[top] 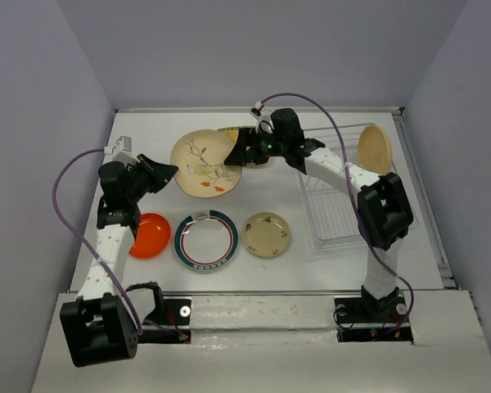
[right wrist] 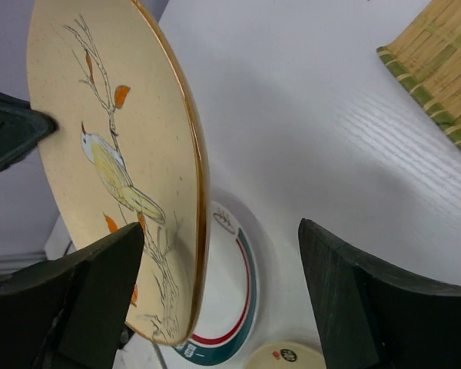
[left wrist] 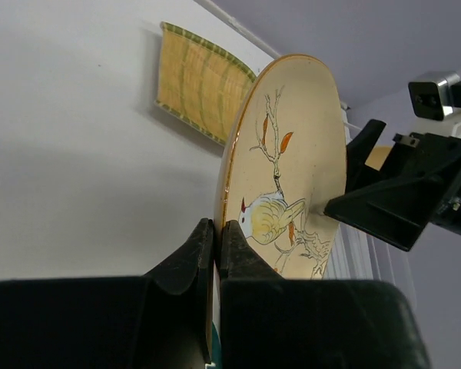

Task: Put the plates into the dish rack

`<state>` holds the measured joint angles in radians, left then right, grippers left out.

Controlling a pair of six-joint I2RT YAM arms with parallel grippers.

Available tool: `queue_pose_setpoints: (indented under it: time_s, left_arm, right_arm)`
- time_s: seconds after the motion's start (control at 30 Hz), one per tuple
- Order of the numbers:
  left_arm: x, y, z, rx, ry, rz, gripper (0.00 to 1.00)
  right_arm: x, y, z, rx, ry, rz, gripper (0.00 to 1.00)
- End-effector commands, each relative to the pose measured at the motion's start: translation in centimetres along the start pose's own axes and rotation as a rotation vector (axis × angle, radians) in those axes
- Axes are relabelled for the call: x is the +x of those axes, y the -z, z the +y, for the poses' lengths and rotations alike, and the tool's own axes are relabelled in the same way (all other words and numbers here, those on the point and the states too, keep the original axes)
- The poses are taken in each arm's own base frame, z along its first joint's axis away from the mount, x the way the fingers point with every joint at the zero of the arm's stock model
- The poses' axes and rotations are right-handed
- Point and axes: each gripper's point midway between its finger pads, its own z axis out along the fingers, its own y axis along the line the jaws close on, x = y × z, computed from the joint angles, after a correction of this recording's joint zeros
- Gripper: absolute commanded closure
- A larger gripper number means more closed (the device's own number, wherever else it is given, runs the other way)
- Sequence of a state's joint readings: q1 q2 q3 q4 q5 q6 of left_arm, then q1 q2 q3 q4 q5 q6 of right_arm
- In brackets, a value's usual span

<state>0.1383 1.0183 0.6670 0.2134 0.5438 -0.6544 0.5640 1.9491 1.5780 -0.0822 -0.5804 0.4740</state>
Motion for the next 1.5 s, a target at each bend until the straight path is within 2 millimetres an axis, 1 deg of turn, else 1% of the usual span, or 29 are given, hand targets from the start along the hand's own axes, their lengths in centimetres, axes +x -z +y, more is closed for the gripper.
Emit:
queue_pose_setpoints:
  time_s: [0.0, 0.03, 0.07, 0.1, 0.13, 0.17, 0.23, 0.27, 0.3, 0.33, 0.37, 0.4, 0.43, 0.47, 0.5, 0.53, 0.57, 0.6, 0.63, 0.7, 0.73, 0.8, 0.87, 0.97, 1.0, 1.07, 1.17, 1.3, 1.47]
  left_arm:
    - [-2.5, 2.0, -8.2, 0.274, -0.086, -0.073, 0.94]
    - [-2.3, 2.1, -8.5, 0.285, -0.092, -0.067, 0.94]
    - [-2.0, 2.3, -9.1, 0.302, -0.099, -0.063, 0.94]
    - [-1.9, 2.4, -9.3, 0.309, -0.11, -0.064, 0.94]
    - [-1.7, 2.6, -9.6, 0.321, -0.123, -0.064, 0.94]
    - [-1.4, 2.7, -9.9, 0.327, -0.126, -0.053, 0.91]
    - [-1.3, 2.9, -10.3, 0.329, -0.157, -0.054, 0.72]
    - [-1.2, 3.0, -10.6, 0.328, -0.176, -0.056, 0.47]
    - [-0.5, 3.1, -11.6, 0.337, -0.195, -0.027, 0.36]
    - [-0.4, 2.9, -11.7, 0.322, -0.239, -0.035, 0.28]
    - [0.0, 3.0, -12.3, 0.324, -0.268, -0.03, 0.15]
    - [0.3, 3.1, -12.9, 0.317, -0.294, -0.015, 0.11]
    - [1.0, 3.1, -13.7, 0.311, -0.365, -0.017, 0.04]
    - [1.3, 3.4, -14.1, 0.306, -0.395, -0.018, 0.01]
    - [1.7, 3.7, -14.6, 0.304, -0.424, -0.018, 0.01]
    - [2.2, 4.0, -14.8, 0.293, -0.452, -0.009, 0.01]
    - [2.7, 4.8, -15.7, 0.3, -0.482, -0.026, 0.01]
    - [3.5, 5.0, -15.4, 0.292, -0.524, -0.018, 0.01]
    - [3.9, 5.7, -16.0, 0.305, -0.541, -0.031, 0.01]
    - [4.7, 6.0, -15.9, 0.316, -0.563, -0.023, 0.01]
    - [5.3, 6.0, -15.4, 0.314, -0.573, -0.013, 0.01]
    - [6.0, 6.0, -15.3, 0.323, -0.578, 0.006, 0.01]
    - [6.4, 6.3, -15.6, 0.334, -0.588, 0.025, 0.01]
    - [6.6, 6.7, -15.9, 0.342, -0.6, 0.022, 0.01]
    - [7.0, 6.9, -16.1, 0.348, -0.605, 0.031, 0.01]
    - [7.0, 7.0, -16.2, 0.349, -0.609, 0.028, 0.01]
    - [7.2, 7.4, -16.6, 0.366, -0.615, 0.026, 0.01]
    - [7.1, 7.6, -16.7, 0.364, -0.619, 0.018, 0.01]
    - [7.1, 7.4, -16.5, 0.357, -0.618, 0.02, 0.01]
  right_arm:
    - [-1.8, 0.4, 3.4, -0.159, 0.053, -0.055, 0.23]
    - [-1.9, 0.8, 4.2, -0.193, 0.052, -0.068, 0.3]
    - [-1.6, 1.2, 4.5, -0.244, 0.034, -0.082, 0.51]
    - [-1.7, 1.7, 4.5, -0.26, 0.023, -0.095, 0.64]
    - [-1.9, 2.3, 5.2, -0.278, 0.02, -0.109, 0.77]
    - [-1.9, 2.8, 4.6, -0.266, -0.007, -0.123, 0.93]
    - [-2.7, 4.1, 3.8, -0.235, -0.022, -0.158, 0.93]
    - [-3.2, 5.3, 4.0, -0.212, -0.019, -0.194, 0.93]
    - [-3.7, 6.3, 3.6, -0.187, -0.023, -0.215, 0.93]
    - [-4.8, 7.8, 2.5, -0.142, -0.027, -0.255, 0.93]
    - [-6.1, 9.9, 2.8, -0.105, 0.018, -0.306, 0.93]
    - [-6.4, 11.1, 0.8, 0.015, -0.013, -0.321, 0.93]
    - [-7.6, 13.2, -0.8, 0.103, -0.007, -0.364, 0.93]
    - [-8.2, 15.0, -1.9, 0.193, 0.04, -0.391, 0.93]
    - [-8.5, 18.0, -3.4, 0.361, 0.024, -0.427, 0.93]
    - [-9.2, 20.1, -4.0, 0.444, 0.039, -0.465, 0.93]
    - [-9.6, 22.5, -5.4, 0.549, 0.047, -0.497, 0.93]
    - [-9.7, 26.2, -6.8, 0.746, 0.08, -0.541, 0.93]
    - [-9.8, 28.4, -7.8, 0.85, 0.087, -0.566, 0.93]
    - [-9.5, 32.2, -9.2, 1.043, 0.127, -0.583, 0.93]
    - [-9.0, 35.0, -10.1, 1.194, 0.121, -0.609, 0.93]
    - [-8.6, 38.9, -11.0, 1.386, 0.135, -0.622, 0.93]
    - [-8.8, 40.9, -10.9, 1.466, 0.144, -0.638, 0.93]
    - [-9.4, 42.4, -11.2, 1.55, 0.173, -0.622, 0.93]
    - [-9.9, 43.3, -11.0, 1.578, 0.182, -0.632, 0.93]
    - [-10.7, 43.3, -11.1, 1.596, 0.233, -0.591, 0.93]
    - [-11.2, 42.7, -11.5, 1.594, 0.27, -0.547, 0.93]
    - [-10.8, 41.9, -13.1, 1.622, 0.316, -0.448, 0.93]
    - [-10.2, 39.3, -15.1, 1.561, 0.336, -0.385, 0.93]
